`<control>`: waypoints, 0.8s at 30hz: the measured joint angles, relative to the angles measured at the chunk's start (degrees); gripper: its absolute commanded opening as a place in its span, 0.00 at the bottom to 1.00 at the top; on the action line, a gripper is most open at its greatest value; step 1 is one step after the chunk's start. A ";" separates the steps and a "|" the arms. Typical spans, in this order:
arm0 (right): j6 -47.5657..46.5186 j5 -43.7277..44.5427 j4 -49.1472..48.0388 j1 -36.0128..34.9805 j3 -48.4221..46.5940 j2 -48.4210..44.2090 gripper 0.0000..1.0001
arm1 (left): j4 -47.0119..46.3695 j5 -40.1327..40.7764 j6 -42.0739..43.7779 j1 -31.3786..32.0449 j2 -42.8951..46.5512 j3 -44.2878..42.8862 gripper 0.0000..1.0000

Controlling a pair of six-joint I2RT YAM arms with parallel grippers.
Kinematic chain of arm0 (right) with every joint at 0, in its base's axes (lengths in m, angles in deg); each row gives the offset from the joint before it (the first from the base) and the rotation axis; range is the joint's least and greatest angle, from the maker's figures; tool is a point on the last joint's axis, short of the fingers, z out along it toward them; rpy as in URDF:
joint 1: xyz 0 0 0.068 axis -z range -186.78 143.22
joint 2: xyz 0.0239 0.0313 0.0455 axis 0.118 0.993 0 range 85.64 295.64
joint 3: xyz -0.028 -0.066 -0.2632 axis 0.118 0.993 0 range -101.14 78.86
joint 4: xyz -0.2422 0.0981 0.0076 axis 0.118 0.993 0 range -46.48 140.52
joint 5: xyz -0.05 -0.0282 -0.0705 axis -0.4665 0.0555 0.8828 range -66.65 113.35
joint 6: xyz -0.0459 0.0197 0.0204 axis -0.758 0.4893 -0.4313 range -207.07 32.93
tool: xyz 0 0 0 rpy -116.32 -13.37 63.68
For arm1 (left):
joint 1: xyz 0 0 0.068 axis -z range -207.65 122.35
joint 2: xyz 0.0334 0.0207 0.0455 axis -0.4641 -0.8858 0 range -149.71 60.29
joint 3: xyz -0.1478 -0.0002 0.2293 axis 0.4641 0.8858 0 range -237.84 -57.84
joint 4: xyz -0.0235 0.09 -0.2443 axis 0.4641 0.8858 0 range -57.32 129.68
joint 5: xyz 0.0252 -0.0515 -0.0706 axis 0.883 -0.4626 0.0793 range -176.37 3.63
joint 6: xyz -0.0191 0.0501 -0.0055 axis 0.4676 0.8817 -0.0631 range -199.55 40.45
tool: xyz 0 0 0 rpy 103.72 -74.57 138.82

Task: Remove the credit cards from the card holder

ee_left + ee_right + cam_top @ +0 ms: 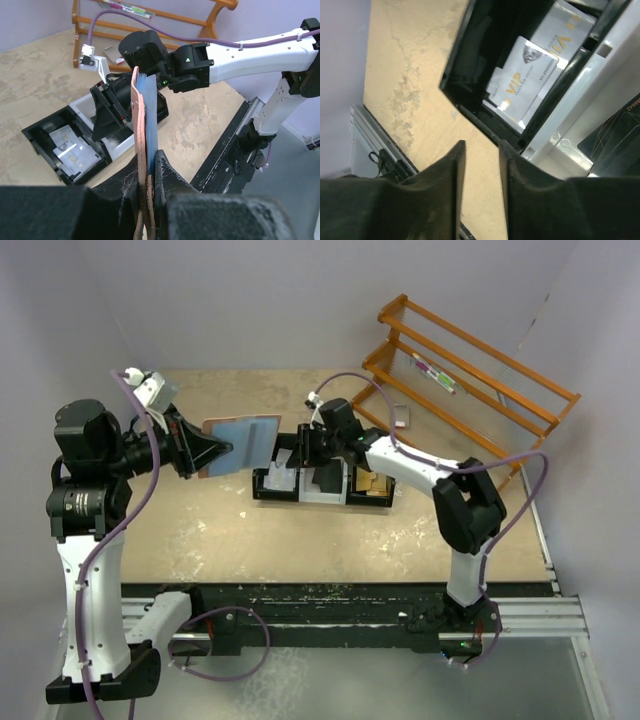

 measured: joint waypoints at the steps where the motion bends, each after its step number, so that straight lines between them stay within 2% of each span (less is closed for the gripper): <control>1: 0.24 -0.04 0.00 -0.04 0.26 -1.14 0.51 | -0.61 -0.33 -0.50 0.00 0.17 0.00 0.00; 5: 0.70 -0.66 -0.59 -0.37 3.15 -9.46 0.82 | -3.21 -2.58 -4.04 0.00 0.79 0.00 0.00; 6: 0.76 -1.09 -1.03 -0.48 3.96 -12.04 0.86 | -4.15 -3.17 -5.22 0.00 0.87 0.02 0.00; 10: 0.83 -5.73 -4.72 -0.63 7.69 -24.70 0.90 | -10.36 -6.23 -11.39 0.00 1.42 1.81 0.00; 14: 2.58 -14.05 -12.57 -0.68 13.31 -37.22 0.89 | -17.75 -9.79 -19.54 0.00 1.38 4.74 0.00; 18: 5.55 -19.80 -20.17 -0.74 17.38 -42.07 0.88 | -24.90 -13.00 -27.23 0.00 0.87 7.17 0.00; 24: 9.38 -23.34 -25.55 -0.94 18.53 -41.86 0.80 | -32.52 -15.67 -36.26 0.00 0.17 9.90 0.00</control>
